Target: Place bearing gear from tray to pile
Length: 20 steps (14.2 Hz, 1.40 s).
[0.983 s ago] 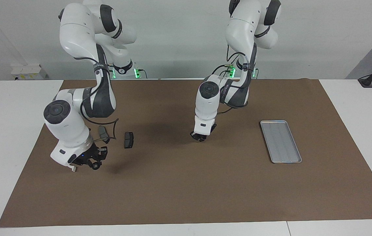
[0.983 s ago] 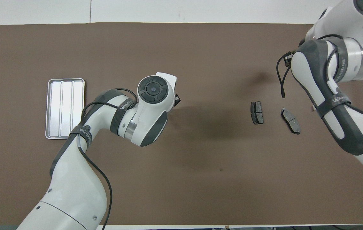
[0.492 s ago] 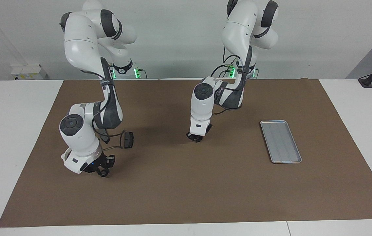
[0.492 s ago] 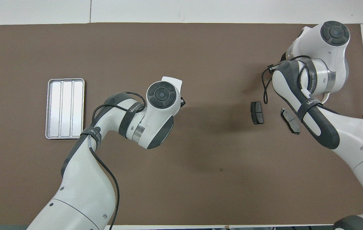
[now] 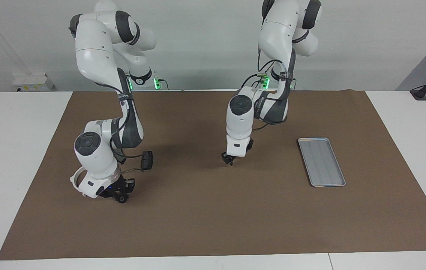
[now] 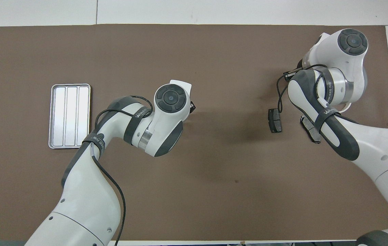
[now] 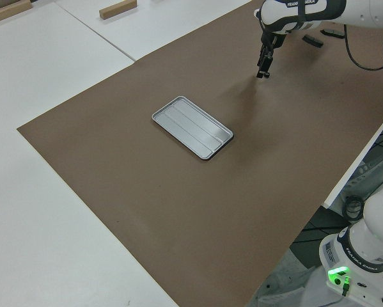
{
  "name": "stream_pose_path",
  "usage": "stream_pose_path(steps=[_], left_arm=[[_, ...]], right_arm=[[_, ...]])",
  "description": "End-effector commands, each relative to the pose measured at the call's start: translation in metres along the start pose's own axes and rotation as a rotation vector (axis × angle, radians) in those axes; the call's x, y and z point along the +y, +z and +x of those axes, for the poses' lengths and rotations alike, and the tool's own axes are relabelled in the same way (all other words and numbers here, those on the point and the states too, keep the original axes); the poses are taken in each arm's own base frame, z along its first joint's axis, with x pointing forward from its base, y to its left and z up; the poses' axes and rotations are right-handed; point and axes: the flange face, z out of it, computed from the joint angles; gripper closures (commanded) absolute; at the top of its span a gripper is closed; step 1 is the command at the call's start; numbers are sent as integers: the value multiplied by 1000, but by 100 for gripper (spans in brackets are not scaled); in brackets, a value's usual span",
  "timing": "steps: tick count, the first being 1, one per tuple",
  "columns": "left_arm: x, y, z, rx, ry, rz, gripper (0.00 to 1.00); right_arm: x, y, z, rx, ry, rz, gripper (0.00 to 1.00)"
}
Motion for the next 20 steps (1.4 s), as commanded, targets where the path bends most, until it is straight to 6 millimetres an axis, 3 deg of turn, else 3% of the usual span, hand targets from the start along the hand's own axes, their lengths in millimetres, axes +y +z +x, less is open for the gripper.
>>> stream_pose_path(steps=[1, 3, 5, 8, 10, 12, 14, 16, 20], left_arm=[[-85, -71, 63, -27, 10, 17, 0], [-157, -106, 117, -51, 83, 12, 0], [-218, -125, 152, -89, 147, 8, 0], [-271, -158, 161, -111, 194, -1, 0], [-300, -179, 153, -134, 237, -6, 0], [-329, -185, 150, -149, 263, -15, 0], [-346, -180, 156, -139, 259, -25, 0], [-350, -177, 158, -128, 300, -32, 0], [-343, -178, 156, -114, 311, -36, 0]], right_arm=[[-22, -13, -2, -26, 35, 5, 0], [-63, -52, 4, -63, 84, -1, 0], [-123, -86, 8, -105, 202, -5, 0], [-235, -112, 2, -107, 446, -17, 0], [-286, -115, -6, -117, 593, 24, 0], [-340, -112, -19, -125, 623, 17, 0], [-389, -95, -28, -103, 670, 23, 0], [-415, -79, -35, -99, 676, 29, 0], [-430, -59, -35, -77, 719, 57, 0]])
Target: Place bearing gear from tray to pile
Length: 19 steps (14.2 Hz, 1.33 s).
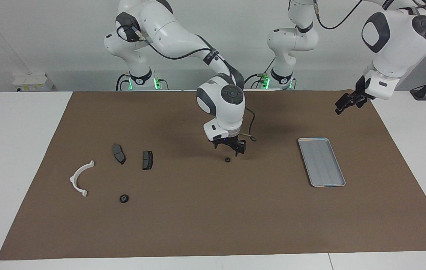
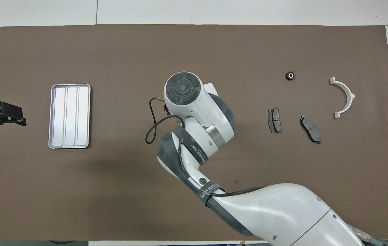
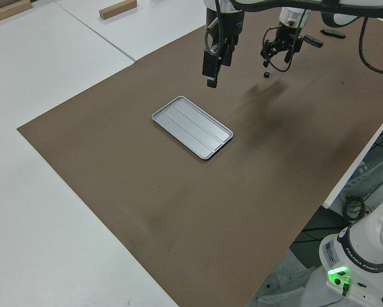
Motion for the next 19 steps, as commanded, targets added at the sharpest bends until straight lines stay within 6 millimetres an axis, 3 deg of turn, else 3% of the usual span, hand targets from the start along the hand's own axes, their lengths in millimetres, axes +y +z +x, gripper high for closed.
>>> stream_pose_path(steps=[1, 9, 13, 14, 17, 18, 19], left_arm=[[1, 3, -6, 16, 19, -7, 0], [7, 9, 4, 25, 20, -23, 0], [12, 7, 24, 26, 12, -34, 0], [9, 5, 24, 12, 7, -44, 0], [8, 7, 19, 2, 8, -43, 0], [8, 6, 18, 2, 11, -43, 0], [8, 2, 16, 11, 13, -45, 0]], right_arm=[[-2, 10, 6, -3, 32, 18, 0], [1, 48, 9, 19, 27, 19, 3], [1, 51, 9, 17, 32, 18, 20], [1, 53, 8, 15, 32, 17, 32], [2, 53, 9, 13, 36, 17, 90], [2, 53, 11, 15, 37, 17, 100], [3, 52, 12, 16, 39, 19, 100]])
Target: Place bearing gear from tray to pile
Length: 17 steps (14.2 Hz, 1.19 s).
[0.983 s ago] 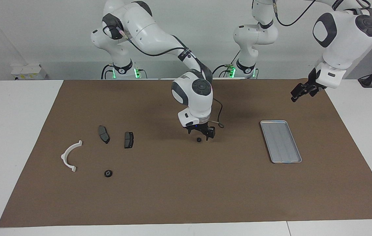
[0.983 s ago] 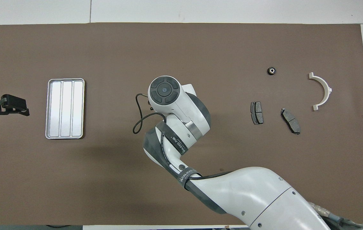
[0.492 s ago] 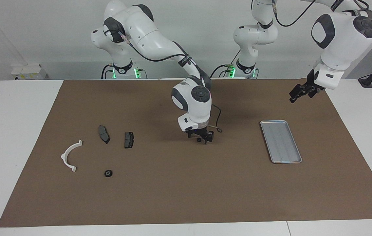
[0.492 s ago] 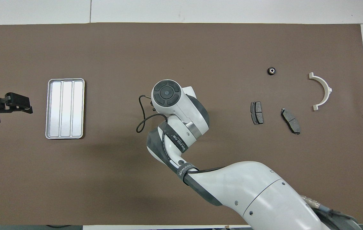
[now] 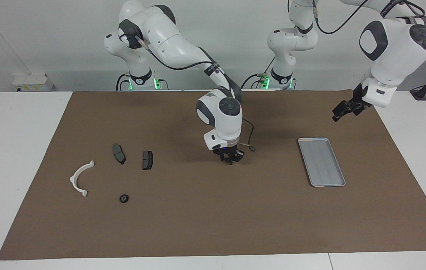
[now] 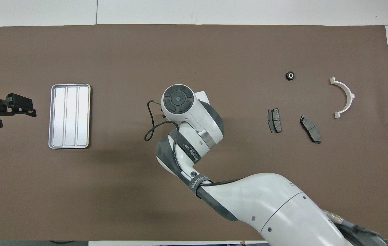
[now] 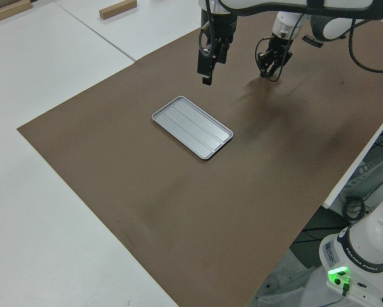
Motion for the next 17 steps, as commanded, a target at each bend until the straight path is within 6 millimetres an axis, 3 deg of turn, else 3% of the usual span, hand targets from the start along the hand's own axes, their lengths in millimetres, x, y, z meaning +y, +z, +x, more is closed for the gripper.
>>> stream_pose_path(steps=[1, 4, 5, 7, 9, 10, 11, 13, 15, 17], left_arm=[[-1, -8, -1, 3, 15, -17, 0], [1, -10, -3, 3, 20, -17, 0], [1, -10, -3, 3, 18, -17, 0], [2, -10, -4, -2, 9, -16, 0], [-1, -12, -4, 7, 3, -19, 0], [-4, -13, -3, 9, -3, -19, 0], [-4, -13, -3, 12, 6, -20, 0], [4, -27, -3, 42, 25, -14, 0], [5, -48, -7, 32, 44, 5, 0], [16, -67, -14, 16, 72, 38, 0]], right_arm=[[6, 13, 4, 2, 27, -12, 100], [12, 3, 16, 22, 5, -63, 100], [22, -14, 38, 9, -15, -100, 100], [43, -82, 86, -26, -135, -136, 100], [99, -146, 140, -51, -312, -144, 100], [134, -170, 169, -59, -411, -152, 100], [171, -180, 200, -75, -510, -151, 100], [250, -181, 269, -57, -647, -118, 100], [299, -154, 298, -41, -687, -107, 100], [334, -112, 312, 0, -713, -94, 100]])
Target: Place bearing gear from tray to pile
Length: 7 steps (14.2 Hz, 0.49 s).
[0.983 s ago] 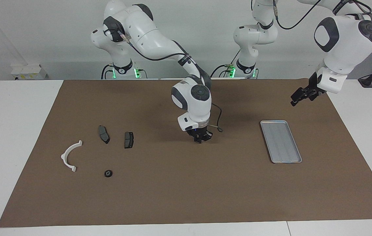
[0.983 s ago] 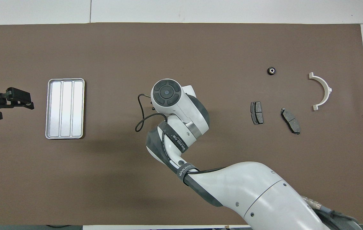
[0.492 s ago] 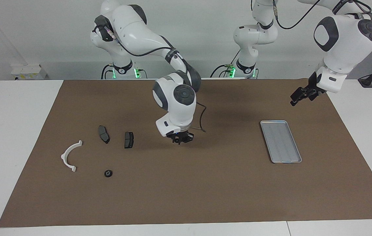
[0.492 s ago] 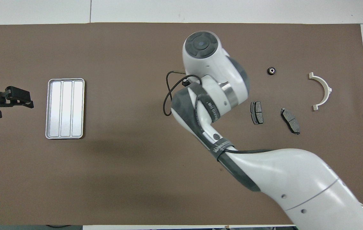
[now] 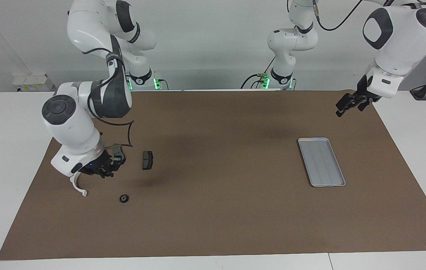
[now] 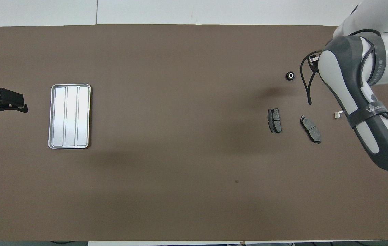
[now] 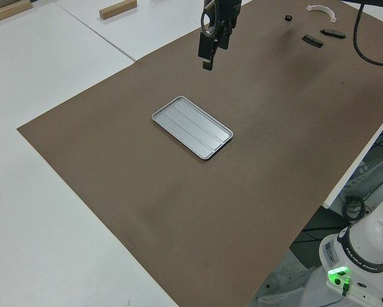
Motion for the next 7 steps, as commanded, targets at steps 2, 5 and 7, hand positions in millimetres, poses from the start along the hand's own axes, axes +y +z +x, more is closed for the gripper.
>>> stream_pose_path(steps=[2, 5, 7], left_arm=[[12, -23, -8, 10, 38, 15, 0], [12, -22, -9, 8, 44, 15, 0], [16, -21, -10, 5, 52, 16, 0]], right_arm=[[26, 80, -9, 49, -55, 3, 100], [28, 113, -6, 71, -54, 7, 100], [27, 117, -7, 77, -54, 7, 100]])
